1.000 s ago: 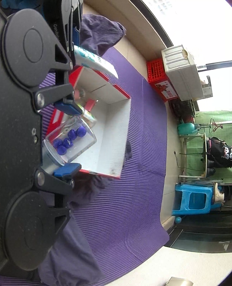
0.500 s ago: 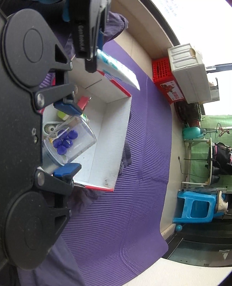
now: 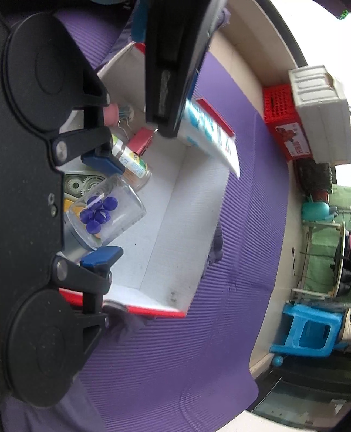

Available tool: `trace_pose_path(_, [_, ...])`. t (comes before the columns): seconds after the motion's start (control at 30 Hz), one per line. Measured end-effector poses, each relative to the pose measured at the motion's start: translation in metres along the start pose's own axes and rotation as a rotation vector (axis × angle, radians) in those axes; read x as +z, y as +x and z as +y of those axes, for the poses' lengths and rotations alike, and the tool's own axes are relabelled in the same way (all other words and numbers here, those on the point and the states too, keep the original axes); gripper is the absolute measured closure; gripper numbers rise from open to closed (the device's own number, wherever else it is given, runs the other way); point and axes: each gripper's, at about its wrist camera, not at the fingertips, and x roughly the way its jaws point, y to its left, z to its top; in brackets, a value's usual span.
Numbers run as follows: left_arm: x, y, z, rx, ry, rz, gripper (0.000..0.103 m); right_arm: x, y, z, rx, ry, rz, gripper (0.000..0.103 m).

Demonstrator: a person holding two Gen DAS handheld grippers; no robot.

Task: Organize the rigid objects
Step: 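Carry the ointment tube and bead jar over the red shoebox with both tools, then open both tools to drop the tube and bead jar into the box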

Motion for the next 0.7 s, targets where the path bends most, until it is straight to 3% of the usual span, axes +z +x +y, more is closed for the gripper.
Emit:
trace_pose_path(0.3, [-0.007, 0.035, -0.007, 0.013, 0.021, 0.067, 0.068, -0.006, 0.027, 0.005, 0.0, -0.039, 0.056, 0.047])
trace_pose_path(0.7, [-0.02, 0.049, -0.007, 0.01, 0.013, 0.095, 0.068, -0.013, 0.042, 0.004, -0.004, -0.034, 0.095, 0.046])
